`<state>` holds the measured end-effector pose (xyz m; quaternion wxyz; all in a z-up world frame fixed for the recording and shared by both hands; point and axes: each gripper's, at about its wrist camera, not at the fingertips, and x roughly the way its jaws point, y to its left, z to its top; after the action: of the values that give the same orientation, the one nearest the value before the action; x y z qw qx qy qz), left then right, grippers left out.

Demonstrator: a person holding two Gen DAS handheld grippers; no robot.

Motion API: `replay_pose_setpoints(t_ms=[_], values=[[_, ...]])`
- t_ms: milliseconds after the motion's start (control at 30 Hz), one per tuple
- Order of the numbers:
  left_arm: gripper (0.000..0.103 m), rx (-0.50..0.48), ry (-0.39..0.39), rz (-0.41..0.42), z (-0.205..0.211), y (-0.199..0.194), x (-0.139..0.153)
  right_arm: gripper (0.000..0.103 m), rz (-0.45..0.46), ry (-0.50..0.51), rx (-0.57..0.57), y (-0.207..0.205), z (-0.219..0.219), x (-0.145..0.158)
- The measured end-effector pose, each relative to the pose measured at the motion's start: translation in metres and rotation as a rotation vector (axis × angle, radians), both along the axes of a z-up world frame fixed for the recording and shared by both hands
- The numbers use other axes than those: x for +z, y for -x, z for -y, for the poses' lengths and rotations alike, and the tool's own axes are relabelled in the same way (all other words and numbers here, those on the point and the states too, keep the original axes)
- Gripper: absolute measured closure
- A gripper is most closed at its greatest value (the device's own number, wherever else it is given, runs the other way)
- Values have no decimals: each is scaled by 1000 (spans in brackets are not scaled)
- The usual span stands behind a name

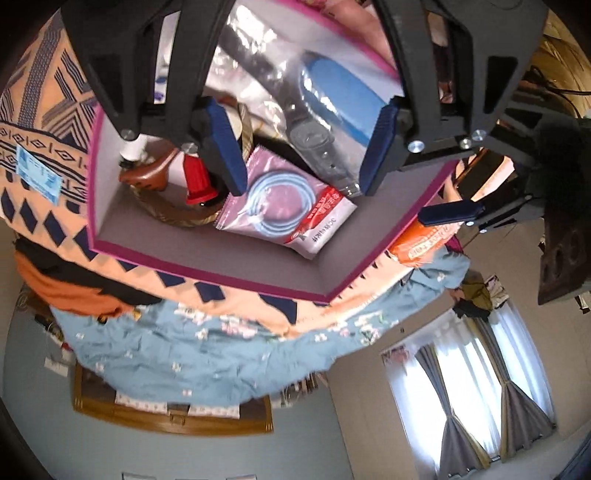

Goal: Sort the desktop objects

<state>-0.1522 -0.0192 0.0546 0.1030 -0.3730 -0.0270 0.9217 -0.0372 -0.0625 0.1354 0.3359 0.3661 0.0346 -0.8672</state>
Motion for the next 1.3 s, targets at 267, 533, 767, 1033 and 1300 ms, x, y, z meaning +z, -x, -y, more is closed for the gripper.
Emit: replay_pose_setpoints(t_ms=[267, 533, 767, 1033, 1300], values=[[25, -3, 47, -60, -15, -47, 9, 38, -124, 56, -13, -62, -32, 11], [22, -37, 62, -46, -31, -85, -3, 38, -136, 87, -16, -116, -61, -6], [22, -60, 57, -9, -38, -105, -22, 38, -62, 110, -39, -137, -78, -35], [22, -82, 51, 41, -49, -117, -43, 38, 42, 131, -61, -157, -90, -71], [22, -112, 59, 71, -69, -124, -55, 38, 84, 152, -110, -170, -107, -86]])
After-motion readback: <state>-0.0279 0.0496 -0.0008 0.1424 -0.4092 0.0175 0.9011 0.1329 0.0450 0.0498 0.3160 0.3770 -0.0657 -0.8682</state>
